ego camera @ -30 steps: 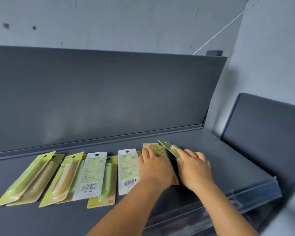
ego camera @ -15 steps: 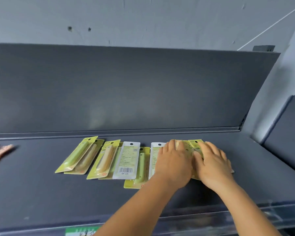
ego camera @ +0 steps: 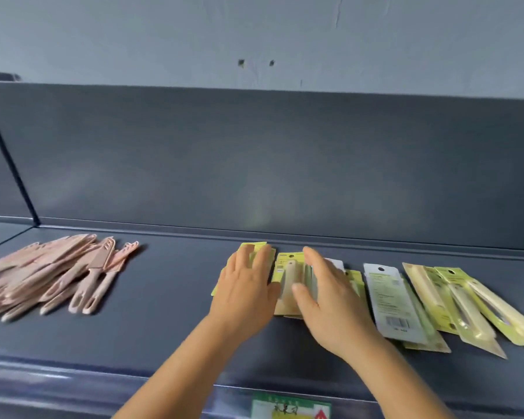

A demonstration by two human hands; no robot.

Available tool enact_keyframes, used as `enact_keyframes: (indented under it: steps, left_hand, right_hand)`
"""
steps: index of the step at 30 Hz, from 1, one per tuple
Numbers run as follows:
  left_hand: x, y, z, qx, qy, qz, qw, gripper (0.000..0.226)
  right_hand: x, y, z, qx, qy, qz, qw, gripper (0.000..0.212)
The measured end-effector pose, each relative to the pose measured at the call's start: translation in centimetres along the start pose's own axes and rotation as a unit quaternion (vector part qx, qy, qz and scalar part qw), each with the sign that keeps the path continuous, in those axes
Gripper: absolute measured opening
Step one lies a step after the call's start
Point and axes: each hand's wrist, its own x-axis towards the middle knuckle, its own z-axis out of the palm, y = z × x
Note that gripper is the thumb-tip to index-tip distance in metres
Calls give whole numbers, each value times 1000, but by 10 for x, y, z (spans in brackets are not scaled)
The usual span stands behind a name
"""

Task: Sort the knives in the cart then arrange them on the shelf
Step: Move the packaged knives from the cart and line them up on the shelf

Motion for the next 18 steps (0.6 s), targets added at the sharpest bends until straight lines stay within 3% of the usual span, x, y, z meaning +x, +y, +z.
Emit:
enact_keyframes:
  steps: [8, 18]
  left_hand:
    - [2, -71, 0, 19, -121, 45, 991, 54]
    - [4, -96, -8, 76, -133, 58, 986, 51]
  right_hand:
    - [26, -38, 62, -134, -111, -41, 984, 73]
    - [35, -35, 73, -225, -140, -9, 964, 50]
